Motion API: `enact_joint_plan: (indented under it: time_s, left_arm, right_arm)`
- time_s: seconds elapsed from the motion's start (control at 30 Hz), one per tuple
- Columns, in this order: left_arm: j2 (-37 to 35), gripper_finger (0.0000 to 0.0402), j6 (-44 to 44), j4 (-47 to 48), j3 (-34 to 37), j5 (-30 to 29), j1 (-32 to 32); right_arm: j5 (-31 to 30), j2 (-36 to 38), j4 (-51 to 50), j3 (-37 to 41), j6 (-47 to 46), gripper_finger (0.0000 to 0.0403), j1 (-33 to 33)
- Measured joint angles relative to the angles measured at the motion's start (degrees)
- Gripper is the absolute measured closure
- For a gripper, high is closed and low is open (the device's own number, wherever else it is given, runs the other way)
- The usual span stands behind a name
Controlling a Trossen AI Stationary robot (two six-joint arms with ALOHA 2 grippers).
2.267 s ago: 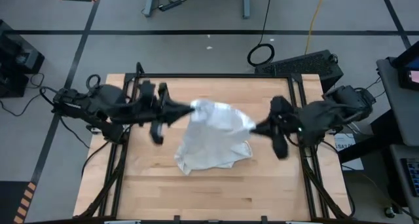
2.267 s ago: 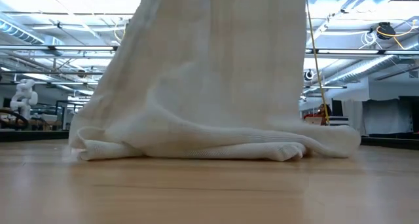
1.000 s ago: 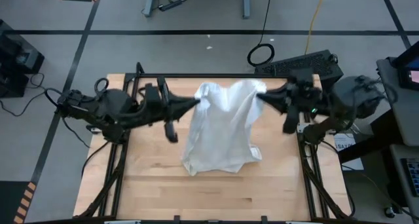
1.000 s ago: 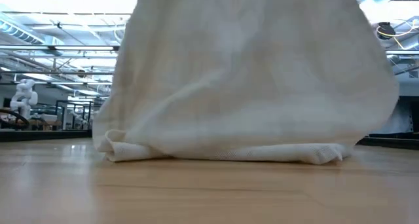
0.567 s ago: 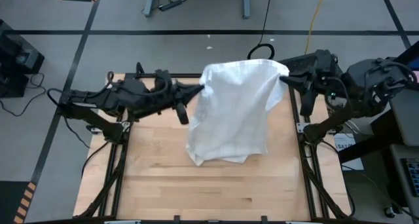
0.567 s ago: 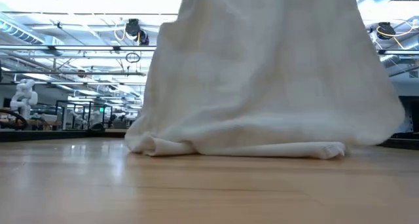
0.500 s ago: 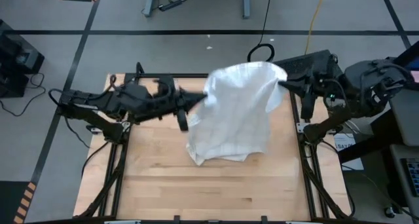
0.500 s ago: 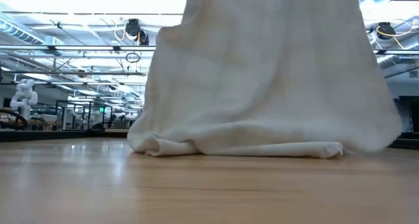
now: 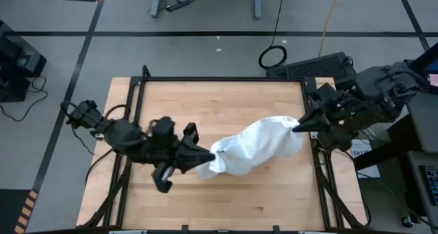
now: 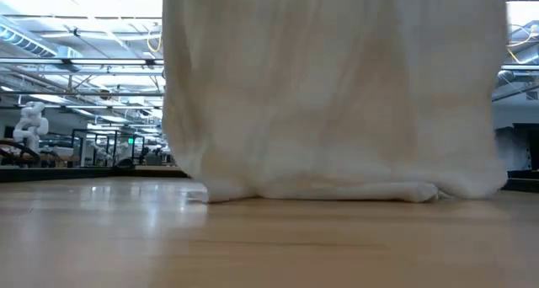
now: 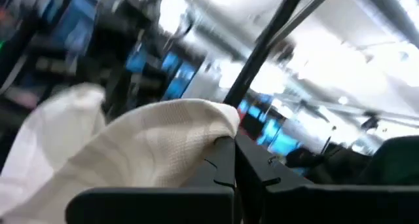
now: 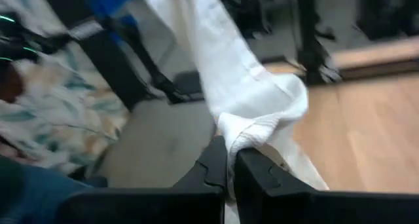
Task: Roll towel into tight, uniform cylinder
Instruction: Roll the white towel
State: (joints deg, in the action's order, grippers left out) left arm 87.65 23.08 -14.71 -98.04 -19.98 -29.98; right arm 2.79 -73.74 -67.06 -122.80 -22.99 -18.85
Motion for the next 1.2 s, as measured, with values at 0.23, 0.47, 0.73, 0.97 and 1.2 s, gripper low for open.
enact_joint_plan:
  time_s: [0.23, 0.47, 0.73, 0.97, 1.2]
  left_arm:
    - [-1.6, 0.0402, -16.4, -11.6, 0.0, -2.2, 1.5]
    - [-3.3, 0.0402, -23.5, 1.5, -0.1, -19.5, 9.1]
    - [-4.2, 0.0402, -11.8, 37.2, 0.0, -32.9, 24.5]
    - [-3.2, 0.0402, -4.1, 49.0, 0.0, -12.3, 36.0]
    - [-2.6, 0.0401, 15.2, 69.5, 0.2, -1.1, 41.7]
  right_arm:
    - [-0.6, 3.0, 22.6, 0.0, 0.1, 0.0399, 0.1]
    - [-22.7, 2.9, 18.2, 0.0, 6.1, 0.0399, 1.6]
    - [-35.8, -0.4, 2.6, 0.0, 18.0, 0.0399, 13.2]
    - [-22.3, -8.3, 0.3, 0.0, 24.9, 0.0399, 24.4]
    - [-14.4, -16.8, -4.6, 0.0, 26.0, 0.0399, 31.8]
